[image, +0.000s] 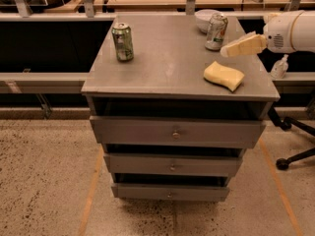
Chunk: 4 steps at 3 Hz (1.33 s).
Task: Move 7up can near green can
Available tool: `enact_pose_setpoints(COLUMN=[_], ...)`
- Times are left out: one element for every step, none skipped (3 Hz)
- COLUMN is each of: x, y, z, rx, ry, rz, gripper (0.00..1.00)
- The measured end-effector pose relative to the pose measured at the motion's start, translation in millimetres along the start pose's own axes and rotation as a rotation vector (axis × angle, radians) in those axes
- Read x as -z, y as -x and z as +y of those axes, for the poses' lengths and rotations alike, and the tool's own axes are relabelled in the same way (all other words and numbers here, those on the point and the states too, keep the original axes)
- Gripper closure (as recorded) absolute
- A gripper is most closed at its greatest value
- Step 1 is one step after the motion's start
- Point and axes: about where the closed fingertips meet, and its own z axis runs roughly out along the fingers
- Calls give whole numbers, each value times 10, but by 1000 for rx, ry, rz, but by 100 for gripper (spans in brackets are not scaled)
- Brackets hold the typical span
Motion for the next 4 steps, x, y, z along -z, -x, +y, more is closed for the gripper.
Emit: enact_pose_setpoints(x=[-472, -1068, -1396, -1727], y=[6, 67, 141, 137], z=[-252, -586, -770, -894], rx=[-64, -171, -222, -256], ry=[-103, -188, -196, -184], rz=[-55, -157, -212, -234], gripper=[0, 0, 0, 0])
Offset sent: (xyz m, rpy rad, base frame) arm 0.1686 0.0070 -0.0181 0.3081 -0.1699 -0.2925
